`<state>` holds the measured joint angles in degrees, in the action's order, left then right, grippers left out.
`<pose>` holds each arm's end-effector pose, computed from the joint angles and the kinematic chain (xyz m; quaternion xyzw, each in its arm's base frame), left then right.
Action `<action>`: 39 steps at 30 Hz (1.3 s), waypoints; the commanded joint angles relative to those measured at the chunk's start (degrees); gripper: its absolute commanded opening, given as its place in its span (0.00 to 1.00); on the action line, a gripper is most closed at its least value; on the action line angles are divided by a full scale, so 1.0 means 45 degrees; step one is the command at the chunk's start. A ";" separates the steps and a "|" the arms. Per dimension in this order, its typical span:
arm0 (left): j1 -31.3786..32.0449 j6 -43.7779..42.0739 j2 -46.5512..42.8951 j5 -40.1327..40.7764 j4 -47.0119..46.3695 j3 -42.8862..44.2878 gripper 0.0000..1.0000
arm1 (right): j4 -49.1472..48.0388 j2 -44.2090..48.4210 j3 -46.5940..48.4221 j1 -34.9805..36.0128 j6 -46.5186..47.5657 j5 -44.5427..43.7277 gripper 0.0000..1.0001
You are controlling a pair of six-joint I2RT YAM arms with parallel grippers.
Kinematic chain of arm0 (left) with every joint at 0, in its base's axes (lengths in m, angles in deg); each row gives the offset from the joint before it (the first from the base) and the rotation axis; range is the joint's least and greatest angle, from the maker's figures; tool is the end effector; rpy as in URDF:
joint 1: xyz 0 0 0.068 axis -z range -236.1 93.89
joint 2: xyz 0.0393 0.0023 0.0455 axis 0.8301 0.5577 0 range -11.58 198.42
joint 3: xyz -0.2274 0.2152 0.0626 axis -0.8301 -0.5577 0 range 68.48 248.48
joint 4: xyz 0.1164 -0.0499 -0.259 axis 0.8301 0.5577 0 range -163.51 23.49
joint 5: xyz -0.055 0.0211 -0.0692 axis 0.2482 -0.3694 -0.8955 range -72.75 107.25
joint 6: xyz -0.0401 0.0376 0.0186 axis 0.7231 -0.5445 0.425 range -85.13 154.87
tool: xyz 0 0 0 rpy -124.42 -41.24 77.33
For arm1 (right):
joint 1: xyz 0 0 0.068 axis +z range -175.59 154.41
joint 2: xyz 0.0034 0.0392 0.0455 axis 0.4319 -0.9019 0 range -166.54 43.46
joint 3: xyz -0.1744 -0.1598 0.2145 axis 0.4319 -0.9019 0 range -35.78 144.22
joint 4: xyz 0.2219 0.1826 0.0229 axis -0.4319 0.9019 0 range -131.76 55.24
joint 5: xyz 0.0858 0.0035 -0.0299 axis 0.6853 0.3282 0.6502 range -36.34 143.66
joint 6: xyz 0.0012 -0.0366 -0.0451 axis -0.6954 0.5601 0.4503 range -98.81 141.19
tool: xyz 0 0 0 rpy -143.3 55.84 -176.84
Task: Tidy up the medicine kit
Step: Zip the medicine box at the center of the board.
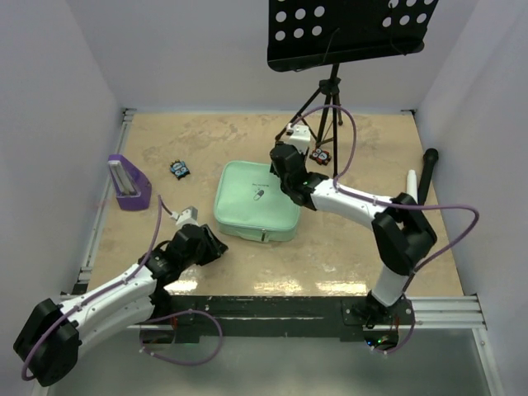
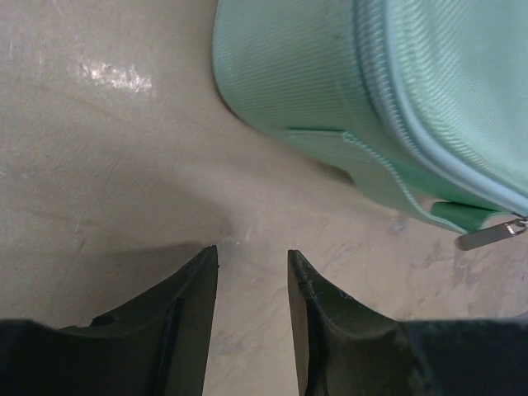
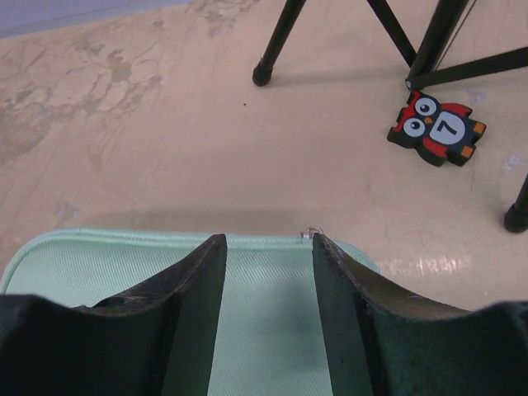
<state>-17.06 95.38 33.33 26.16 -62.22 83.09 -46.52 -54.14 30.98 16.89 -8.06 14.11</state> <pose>0.1219 -0.0905 0.1712 -0.2006 0.8875 -0.2663 0.3180 0.3292 0.2655 0.2872 0.0860 0.8137 0.0592 0.5718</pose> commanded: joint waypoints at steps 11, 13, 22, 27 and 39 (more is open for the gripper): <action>0.0053 0.0518 0.1895 -0.0730 -0.3464 -0.0513 0.43 | 0.0527 -0.3797 0.3288 -0.0729 0.0955 0.0722 0.45; 0.0053 0.0421 0.2149 -0.0613 -0.3505 -0.0318 0.43 | 0.0627 -0.3838 0.3134 -0.0768 0.0857 0.0956 0.44; -0.0141 0.0147 0.3574 0.0071 -0.3778 0.0560 0.43 | 0.0646 -0.2453 0.0850 -0.0729 -0.0041 0.2264 0.42; -0.1077 -0.0321 0.4219 0.0053 -0.3661 0.1068 0.43 | 0.0452 -0.1458 -0.0946 -0.0748 -0.0354 0.3007 0.42; -0.2603 -0.1746 0.5820 -0.0202 -0.3817 0.3157 0.43 | -0.0349 0.1570 -0.4306 -0.0358 -0.1486 0.5154 0.40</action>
<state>-28.49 91.03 56.87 25.43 -74.88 90.63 -50.63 -49.97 16.19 12.89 -11.67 28.18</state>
